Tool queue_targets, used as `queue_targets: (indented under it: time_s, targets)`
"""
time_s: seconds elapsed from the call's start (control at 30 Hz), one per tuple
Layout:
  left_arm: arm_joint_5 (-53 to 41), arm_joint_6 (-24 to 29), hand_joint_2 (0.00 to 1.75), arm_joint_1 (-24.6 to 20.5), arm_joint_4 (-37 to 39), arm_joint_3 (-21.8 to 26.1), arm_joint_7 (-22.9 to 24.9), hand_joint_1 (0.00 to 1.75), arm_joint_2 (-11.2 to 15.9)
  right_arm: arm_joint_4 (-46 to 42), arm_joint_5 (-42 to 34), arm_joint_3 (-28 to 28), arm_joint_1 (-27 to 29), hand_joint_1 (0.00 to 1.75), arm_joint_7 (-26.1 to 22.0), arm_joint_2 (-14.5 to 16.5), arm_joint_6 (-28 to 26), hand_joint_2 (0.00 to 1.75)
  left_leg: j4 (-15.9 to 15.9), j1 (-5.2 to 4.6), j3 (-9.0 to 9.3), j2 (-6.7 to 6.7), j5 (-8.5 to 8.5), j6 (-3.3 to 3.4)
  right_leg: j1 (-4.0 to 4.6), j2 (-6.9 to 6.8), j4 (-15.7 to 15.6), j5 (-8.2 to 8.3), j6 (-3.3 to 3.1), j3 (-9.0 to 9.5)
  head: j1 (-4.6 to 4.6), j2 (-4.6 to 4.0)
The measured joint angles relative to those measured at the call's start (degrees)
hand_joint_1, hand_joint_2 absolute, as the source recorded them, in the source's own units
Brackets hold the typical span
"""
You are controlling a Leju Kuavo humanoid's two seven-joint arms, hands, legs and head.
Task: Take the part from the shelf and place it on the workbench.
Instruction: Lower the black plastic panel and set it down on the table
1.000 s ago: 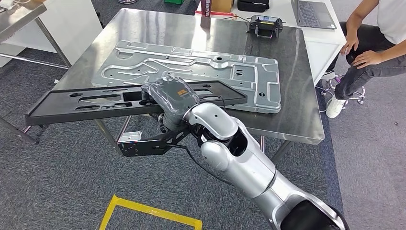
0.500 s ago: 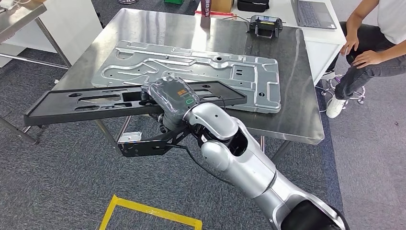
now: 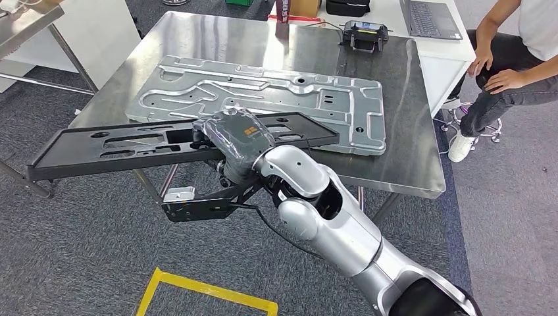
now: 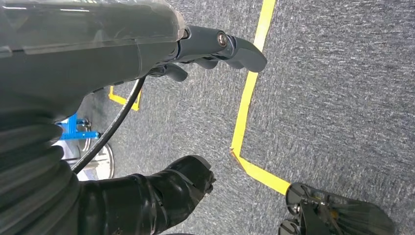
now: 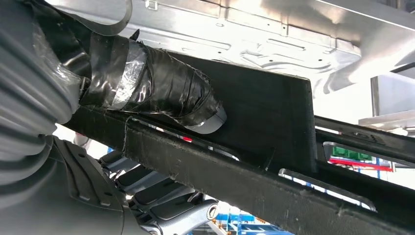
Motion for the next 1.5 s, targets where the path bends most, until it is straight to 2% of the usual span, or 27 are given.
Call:
queue_targets:
  time_s: [0.47, 1.5]
  targets:
    - [-0.4, -0.42, 1.75, -0.09, -0.28, 0.03, 0.96, 0.0, 0.02, 0.58, 1.65, 0.74, 0.38, 1.75, 1.73, 1.17, -0.85, 1.75, 0.0, 0.0, -0.01, -0.01, 0.0, 0.0, 0.01, -0.01, 0.01, 0.0, 0.0, 0.0, 0.0, 0.0]
    - [-0.8, -0.15, 1.75, -0.09, -0.35, 0.04, 0.3, 0.0, 0.02, 0.57, 1.02, 0.74, -0.56, 1.75, 0.36, 0.8, -0.25, 1.75, 0.0, 0.0, -0.01, 0.0, 0.0, 0.0, 0.0, 0.0, 0.0, 0.0, -0.01, -0.01, 0.0, 0.0]
